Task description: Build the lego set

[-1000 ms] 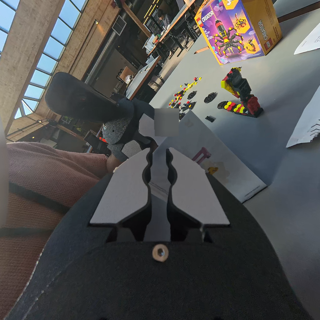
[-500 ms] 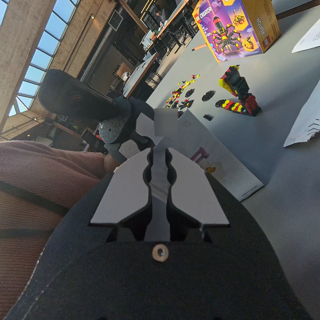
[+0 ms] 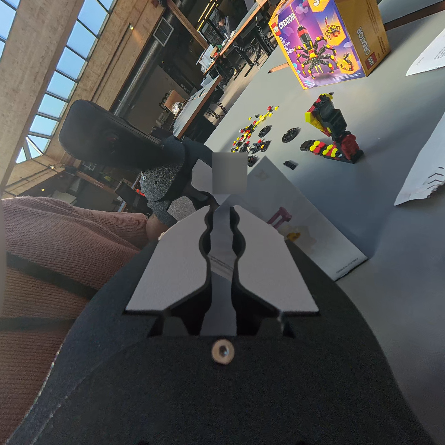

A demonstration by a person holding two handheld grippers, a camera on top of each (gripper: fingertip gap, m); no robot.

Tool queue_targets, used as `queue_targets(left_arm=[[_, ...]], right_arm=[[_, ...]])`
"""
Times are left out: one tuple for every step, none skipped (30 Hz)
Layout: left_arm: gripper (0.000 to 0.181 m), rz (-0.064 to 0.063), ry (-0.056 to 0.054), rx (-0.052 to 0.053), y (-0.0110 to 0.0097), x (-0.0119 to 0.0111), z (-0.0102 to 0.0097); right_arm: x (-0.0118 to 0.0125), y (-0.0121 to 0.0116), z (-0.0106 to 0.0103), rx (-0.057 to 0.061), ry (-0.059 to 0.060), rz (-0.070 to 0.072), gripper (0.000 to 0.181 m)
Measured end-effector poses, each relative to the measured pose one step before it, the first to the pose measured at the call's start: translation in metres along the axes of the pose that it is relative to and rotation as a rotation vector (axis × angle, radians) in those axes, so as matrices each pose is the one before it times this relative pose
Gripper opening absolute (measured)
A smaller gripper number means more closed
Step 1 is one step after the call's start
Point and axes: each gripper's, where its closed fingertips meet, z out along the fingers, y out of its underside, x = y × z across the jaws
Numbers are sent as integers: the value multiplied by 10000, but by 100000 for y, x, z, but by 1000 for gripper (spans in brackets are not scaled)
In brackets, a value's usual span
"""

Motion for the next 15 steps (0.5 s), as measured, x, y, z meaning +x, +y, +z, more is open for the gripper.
queue_targets(left_arm=[[11,-4,1,-5,10,-4,-8],[11,-8,7,2,14,-1,-3],[11,-6,1,10,-8,-4,-15],[11,-7,0,9,1,-19,-9],[11,-8,-4,-4,22,-15,-7],[11,-2,-2,-6,16,-14,3],[11,-1,8,2,13,11,-4],[11,-5,2,3,13,-9,-2],[11,-7,-6,-1,30,-11,-5],[11,-9,3,5,14,3,-7],[11,-12,9,11,11,3,-25],[11,-11,-10,5,26,-36,-22],[11,-14,-21,3,28,-50,-40],[11,-20,-6,2,42,-48,-38],[11,-18,-9,6,37,-40,-37]], right_arm=[[-22,-29,-23,19,-24,-18,13],[-31,-41,-13,23,-37,17,13],[8,-27,-3,21,-4,4,13],[3,3,7,2,-2,-17,13],[-13,-7,10,17,-30,4,13],[8,20,9,11,-22,19,13],[52,45,26,-10,2,16,13],[11,13,12,25,-26,14,13],[-16,-1,5,35,-42,27,13],[64,68,7,-24,12,14,13],[70,64,26,-18,29,-11,13],[-26,11,17,16,-43,11,13],[-33,9,15,10,-43,32,13],[57,2,29,11,14,-3,13],[-27,-23,17,37,-40,11,13]])
